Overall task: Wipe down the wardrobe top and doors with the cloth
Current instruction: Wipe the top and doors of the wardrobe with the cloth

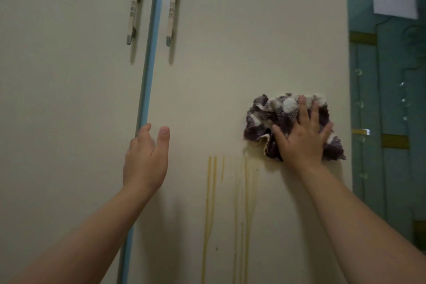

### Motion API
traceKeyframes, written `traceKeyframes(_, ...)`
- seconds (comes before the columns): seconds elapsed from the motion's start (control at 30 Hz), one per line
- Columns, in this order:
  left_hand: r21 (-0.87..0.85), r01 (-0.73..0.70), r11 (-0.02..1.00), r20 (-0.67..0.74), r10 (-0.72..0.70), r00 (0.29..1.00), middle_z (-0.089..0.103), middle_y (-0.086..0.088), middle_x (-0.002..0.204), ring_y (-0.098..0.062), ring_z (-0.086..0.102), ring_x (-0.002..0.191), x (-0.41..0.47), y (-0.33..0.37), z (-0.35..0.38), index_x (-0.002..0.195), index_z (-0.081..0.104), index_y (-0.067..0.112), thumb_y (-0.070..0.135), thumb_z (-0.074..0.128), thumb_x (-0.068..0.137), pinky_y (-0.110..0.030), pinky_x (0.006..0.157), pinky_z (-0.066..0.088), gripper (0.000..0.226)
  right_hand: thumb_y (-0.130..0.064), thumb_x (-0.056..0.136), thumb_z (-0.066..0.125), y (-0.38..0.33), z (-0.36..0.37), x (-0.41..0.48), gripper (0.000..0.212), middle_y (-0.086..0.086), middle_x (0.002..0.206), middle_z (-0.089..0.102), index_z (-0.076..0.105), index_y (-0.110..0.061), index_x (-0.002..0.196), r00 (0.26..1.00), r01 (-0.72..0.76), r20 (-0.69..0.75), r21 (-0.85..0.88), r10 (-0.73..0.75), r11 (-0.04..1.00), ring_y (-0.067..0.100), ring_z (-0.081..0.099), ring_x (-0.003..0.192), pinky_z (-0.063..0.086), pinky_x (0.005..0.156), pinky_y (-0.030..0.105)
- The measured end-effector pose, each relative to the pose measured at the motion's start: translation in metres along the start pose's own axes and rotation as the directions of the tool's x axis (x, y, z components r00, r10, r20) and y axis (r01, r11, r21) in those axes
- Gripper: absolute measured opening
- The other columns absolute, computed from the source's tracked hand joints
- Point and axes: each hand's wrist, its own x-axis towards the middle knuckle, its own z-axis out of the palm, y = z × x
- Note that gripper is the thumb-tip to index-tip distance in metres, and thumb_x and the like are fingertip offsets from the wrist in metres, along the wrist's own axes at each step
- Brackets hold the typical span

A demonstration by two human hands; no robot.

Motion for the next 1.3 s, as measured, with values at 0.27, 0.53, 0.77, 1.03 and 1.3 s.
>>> traceKeyframes(0.27,0.159,-0.061,0.985,0.051,0.053,0.997,0.031,-0.011,0.149,-0.026,0.025,0.138,-0.009,-0.005,0.004,0.145,0.022,0.012,0.063,0.019,0.088,-0.039,0.111,0.018,0.077,-0.063,0.077,0.024,0.055,0.000,-0.045,0.082,0.002,0.158,0.011,0.040,-0.015,0.141,0.987,-0.145,-0.061,0.078,0.150,0.986,0.026,0.002,0.145,0.002,0.110,0.059)
traceKeyframes(0.53,0.008,0.048,0.999,-0.011,-0.048,0.999,0.042,-0.019,0.141,-0.037,0.037,0.129,-0.006,0.000,-0.007,0.139,0.038,0.012,0.049,0.018,0.095,-0.037,0.104,0.027,0.061,-0.058,0.081,0.028,0.034,0.017,-0.076,0.079,0.012,0.156,0.017,0.035,-0.010,0.143,0.972,-0.210,-0.084,0.120,0.221,0.970,0.033,0.007,0.143,0.006,0.110,0.060)
traceKeyframes(0.77,-0.488,0.246,0.837,0.123,-0.213,0.969,0.051,-0.003,0.131,-0.014,0.047,0.115,0.001,-0.014,-0.019,0.137,0.041,0.018,0.065,0.013,0.089,-0.027,0.098,0.028,0.072,-0.050,0.077,0.041,-0.057,0.037,-0.082,0.070,0.020,0.147,0.035,0.055,-0.003,0.127,0.992,0.022,-0.124,0.092,-0.011,0.996,0.033,0.019,0.135,0.018,0.102,0.066)
traceKeyframes(1.03,-0.433,0.172,0.885,0.154,-0.116,0.981,0.045,-0.003,0.140,-0.017,0.042,0.128,-0.002,-0.024,-0.037,0.137,0.040,0.018,0.061,0.016,0.087,-0.040,0.112,0.026,0.070,-0.056,0.077,0.036,-0.153,0.042,-0.071,0.063,0.014,0.151,0.031,0.065,-0.015,0.117,0.961,0.273,-0.063,0.056,-0.269,0.960,0.030,0.014,0.139,0.001,0.108,0.053)
traceKeyframes(1.3,-0.228,-0.071,0.971,-0.002,0.073,0.997,0.045,0.006,0.137,-0.008,0.035,0.129,-0.007,-0.027,-0.050,0.132,0.047,0.022,0.043,0.024,0.098,-0.021,0.106,0.020,0.046,-0.052,0.089,0.044,-0.207,0.027,-0.049,0.065,0.000,0.156,-0.018,0.020,-0.034,0.147,0.866,0.450,0.230,0.030,-0.444,0.893,0.029,-0.026,0.140,-0.021,0.104,0.058)
